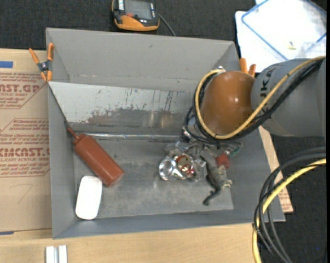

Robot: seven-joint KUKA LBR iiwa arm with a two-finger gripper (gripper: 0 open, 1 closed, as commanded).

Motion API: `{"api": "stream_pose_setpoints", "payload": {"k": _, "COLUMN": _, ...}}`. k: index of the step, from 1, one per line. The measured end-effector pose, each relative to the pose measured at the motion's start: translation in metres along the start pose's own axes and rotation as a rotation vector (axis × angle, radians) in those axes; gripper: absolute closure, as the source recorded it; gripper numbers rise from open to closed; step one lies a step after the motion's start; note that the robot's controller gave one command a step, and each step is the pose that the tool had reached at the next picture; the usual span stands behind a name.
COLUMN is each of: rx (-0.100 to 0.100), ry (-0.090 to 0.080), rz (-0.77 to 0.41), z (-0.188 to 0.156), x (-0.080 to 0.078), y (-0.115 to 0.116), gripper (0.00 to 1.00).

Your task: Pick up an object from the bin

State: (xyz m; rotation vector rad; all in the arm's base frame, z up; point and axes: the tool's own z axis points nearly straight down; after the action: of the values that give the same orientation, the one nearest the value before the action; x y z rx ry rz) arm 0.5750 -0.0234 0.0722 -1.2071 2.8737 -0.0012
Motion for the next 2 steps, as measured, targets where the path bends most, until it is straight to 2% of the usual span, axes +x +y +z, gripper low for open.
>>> {"api": "stream_pose_setpoints", "payload": {"k": 1, "rx": 0.0, "ry": 0.0, "rz": 0.0, "z": 0.0, "x": 0.0, "y": 0.0, "gripper": 1.0}}
{"api": "stream_pose_setpoints", "payload": {"k": 2, "rx": -0.005, "ry": 0.005, "rz": 0.0, "z": -0.088, "x": -0.006, "y": 0.001, "gripper": 1.0}}
